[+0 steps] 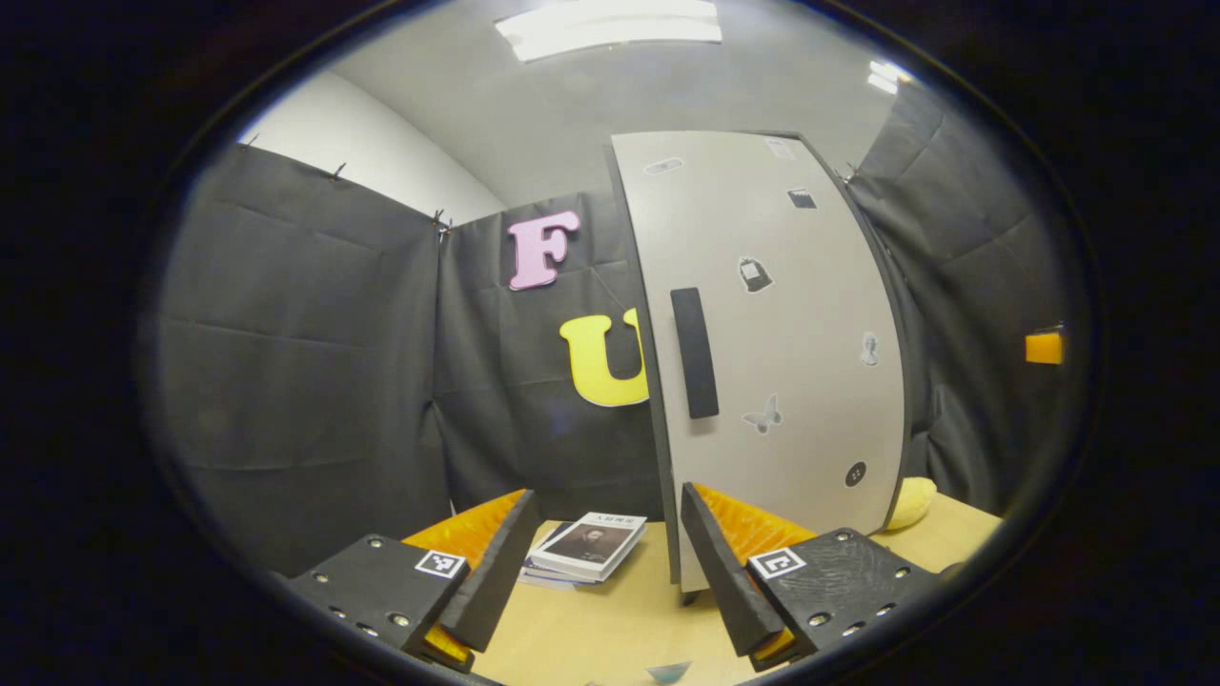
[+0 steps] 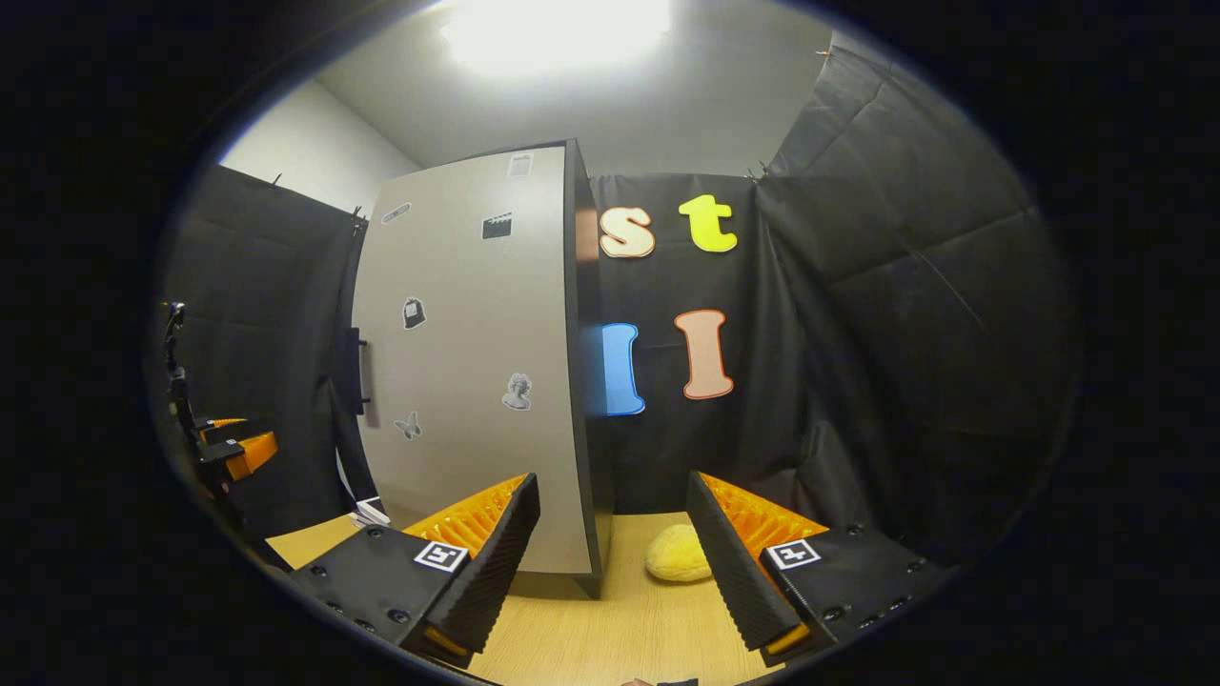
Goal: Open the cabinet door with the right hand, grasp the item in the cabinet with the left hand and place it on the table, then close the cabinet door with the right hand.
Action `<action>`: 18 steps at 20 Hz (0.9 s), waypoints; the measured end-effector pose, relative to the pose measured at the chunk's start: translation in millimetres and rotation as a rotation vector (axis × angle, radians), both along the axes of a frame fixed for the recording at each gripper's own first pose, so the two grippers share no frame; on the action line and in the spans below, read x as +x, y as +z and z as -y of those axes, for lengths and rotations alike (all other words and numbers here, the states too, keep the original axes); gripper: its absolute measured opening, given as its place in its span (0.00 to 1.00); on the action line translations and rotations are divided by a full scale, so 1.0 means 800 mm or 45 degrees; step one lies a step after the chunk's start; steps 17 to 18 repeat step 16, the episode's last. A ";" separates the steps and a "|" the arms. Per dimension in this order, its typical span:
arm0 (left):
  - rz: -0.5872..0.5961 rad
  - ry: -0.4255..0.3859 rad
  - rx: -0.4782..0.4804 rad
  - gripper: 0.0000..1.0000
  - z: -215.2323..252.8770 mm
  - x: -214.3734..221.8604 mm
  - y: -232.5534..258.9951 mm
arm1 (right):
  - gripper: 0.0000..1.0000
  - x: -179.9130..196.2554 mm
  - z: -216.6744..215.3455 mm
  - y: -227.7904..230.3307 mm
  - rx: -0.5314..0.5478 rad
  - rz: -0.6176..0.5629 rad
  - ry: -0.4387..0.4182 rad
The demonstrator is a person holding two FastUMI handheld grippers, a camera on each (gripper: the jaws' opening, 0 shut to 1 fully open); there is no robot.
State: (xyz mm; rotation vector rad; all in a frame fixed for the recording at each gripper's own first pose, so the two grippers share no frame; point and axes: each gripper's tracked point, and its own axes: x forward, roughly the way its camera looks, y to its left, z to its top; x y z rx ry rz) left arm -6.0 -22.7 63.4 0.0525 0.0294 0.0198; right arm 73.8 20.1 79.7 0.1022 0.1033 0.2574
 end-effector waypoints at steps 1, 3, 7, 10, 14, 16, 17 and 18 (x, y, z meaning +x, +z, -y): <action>0.000 -0.001 -0.002 0.90 -0.001 0.001 -0.001 | 0.98 0.001 -0.001 -0.001 -0.003 -0.002 -0.001; -0.001 0.002 -0.003 0.90 -0.004 0.000 -0.002 | 0.98 0.001 -0.003 0.000 -0.006 -0.002 -0.001; -0.001 0.005 -0.003 0.94 -0.008 0.003 -0.005 | 0.98 0.008 -0.008 0.004 -0.016 0.004 -0.004; 0.002 0.001 0.000 0.90 -0.008 0.004 -0.003 | 0.98 0.005 -0.007 0.004 -0.022 0.006 -0.008; 0.008 -0.005 0.006 0.92 -0.009 0.004 -0.001 | 0.98 0.004 -0.009 0.005 -0.030 0.011 -0.010; 0.006 -0.008 0.005 0.90 -0.010 0.003 0.000 | 0.98 0.004 -0.011 0.005 -0.037 0.013 -0.010; 0.006 -0.008 0.005 0.90 -0.010 0.003 0.000 | 0.98 0.004 -0.011 0.005 -0.037 0.013 -0.010; 0.006 -0.008 0.005 0.90 -0.010 0.003 0.000 | 0.98 0.004 -0.011 0.005 -0.037 0.013 -0.010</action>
